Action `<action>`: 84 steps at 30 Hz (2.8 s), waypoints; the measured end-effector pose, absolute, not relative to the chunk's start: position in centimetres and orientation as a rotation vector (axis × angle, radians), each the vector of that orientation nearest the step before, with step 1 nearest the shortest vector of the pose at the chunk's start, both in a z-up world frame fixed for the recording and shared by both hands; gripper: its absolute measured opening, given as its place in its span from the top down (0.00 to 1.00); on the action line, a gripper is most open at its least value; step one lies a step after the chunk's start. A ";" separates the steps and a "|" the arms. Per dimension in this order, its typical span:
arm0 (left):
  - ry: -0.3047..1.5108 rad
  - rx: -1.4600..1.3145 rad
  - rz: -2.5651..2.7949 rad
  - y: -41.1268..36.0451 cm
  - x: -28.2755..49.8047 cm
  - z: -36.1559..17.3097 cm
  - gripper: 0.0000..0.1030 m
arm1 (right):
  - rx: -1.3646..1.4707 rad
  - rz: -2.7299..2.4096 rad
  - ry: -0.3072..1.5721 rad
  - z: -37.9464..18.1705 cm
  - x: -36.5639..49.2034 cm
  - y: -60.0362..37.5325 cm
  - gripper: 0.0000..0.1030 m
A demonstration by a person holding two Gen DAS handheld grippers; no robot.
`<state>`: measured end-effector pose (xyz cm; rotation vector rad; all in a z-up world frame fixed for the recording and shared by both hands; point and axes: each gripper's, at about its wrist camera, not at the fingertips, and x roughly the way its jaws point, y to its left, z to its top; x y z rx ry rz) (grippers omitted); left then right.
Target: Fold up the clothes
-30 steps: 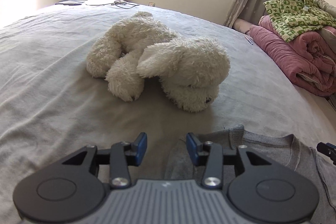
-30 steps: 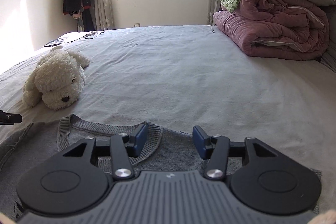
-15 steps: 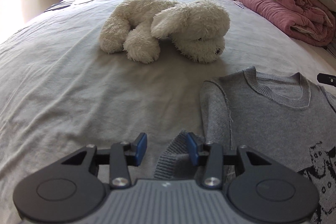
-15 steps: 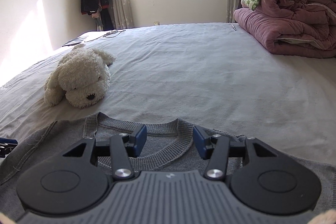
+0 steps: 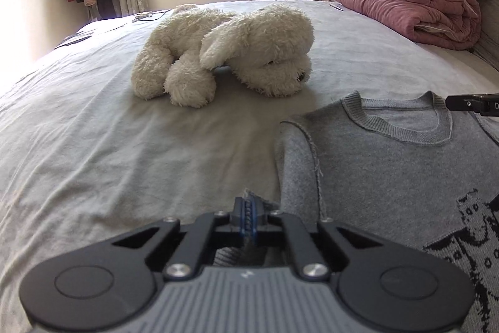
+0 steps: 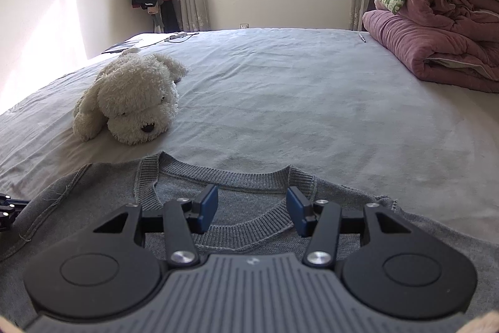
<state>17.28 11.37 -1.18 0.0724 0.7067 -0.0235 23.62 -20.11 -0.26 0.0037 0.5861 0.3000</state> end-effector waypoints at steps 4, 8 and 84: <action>0.624 0.072 0.136 12.4 16.3 0.4 0.96 | 0.004 0.296 0.583 -0.3 23.6 -20.1 0.49; 0.563 0.090 0.290 13.5 15.8 0.3 0.96 | 0.000 0.294 0.586 -0.5 23.7 -19.9 0.49; 0.469 -0.399 -0.049 21.8 15.9 -3.9 0.84 | -0.029 0.988 0.580 -0.5 16.5 -0.7 0.62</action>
